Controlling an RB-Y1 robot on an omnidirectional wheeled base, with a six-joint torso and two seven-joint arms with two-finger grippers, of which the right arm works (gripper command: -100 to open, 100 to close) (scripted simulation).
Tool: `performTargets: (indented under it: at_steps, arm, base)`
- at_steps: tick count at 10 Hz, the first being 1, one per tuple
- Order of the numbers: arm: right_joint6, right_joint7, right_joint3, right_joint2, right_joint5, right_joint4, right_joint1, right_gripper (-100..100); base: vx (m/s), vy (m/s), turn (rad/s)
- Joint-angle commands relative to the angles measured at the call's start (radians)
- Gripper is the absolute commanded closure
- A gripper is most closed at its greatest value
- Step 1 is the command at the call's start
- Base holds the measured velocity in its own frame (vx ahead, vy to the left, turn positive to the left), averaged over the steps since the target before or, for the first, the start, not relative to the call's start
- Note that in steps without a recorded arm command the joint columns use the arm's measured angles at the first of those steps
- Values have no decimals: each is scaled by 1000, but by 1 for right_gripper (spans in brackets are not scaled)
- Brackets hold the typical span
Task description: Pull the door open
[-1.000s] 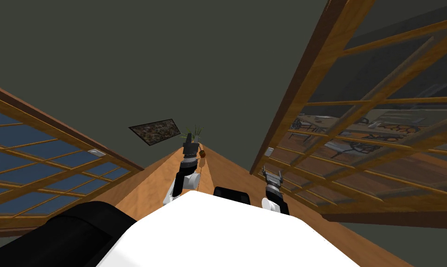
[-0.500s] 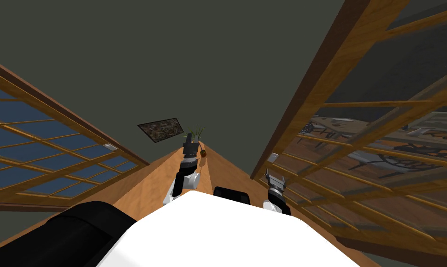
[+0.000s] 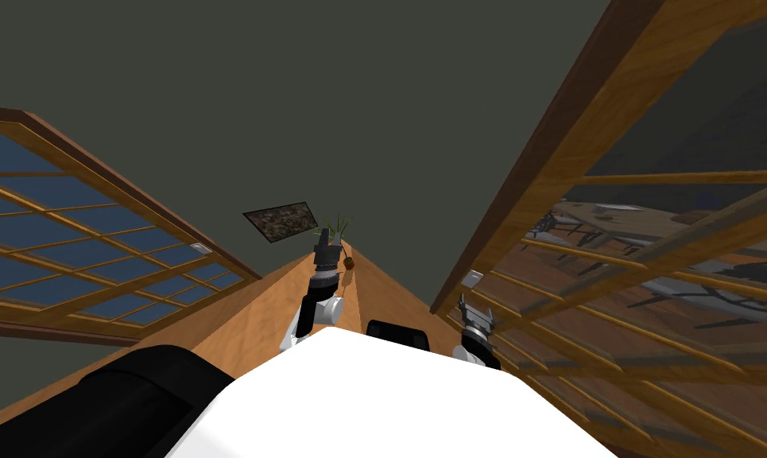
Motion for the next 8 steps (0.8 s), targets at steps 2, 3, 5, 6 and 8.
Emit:
performTargets:
  at_steps: [2,3,5,6,8]
  arm:
    - [-5,-31,0,-20,-1,15,4,-100]
    - [-9,-55,0,-37,-1,26,8,-100]
    - [-13,-84,1,-57,-1,40,12,-100]
    - [-15,-99,1,-67,-1,48,15,-100]
    - [-23,-149,1,-102,-1,72,23,-100]
  base:
    - [67,-28,16]
    - [155,0,24]
    - [150,14,13]
    - [129,5,9]
    - [138,2,19]
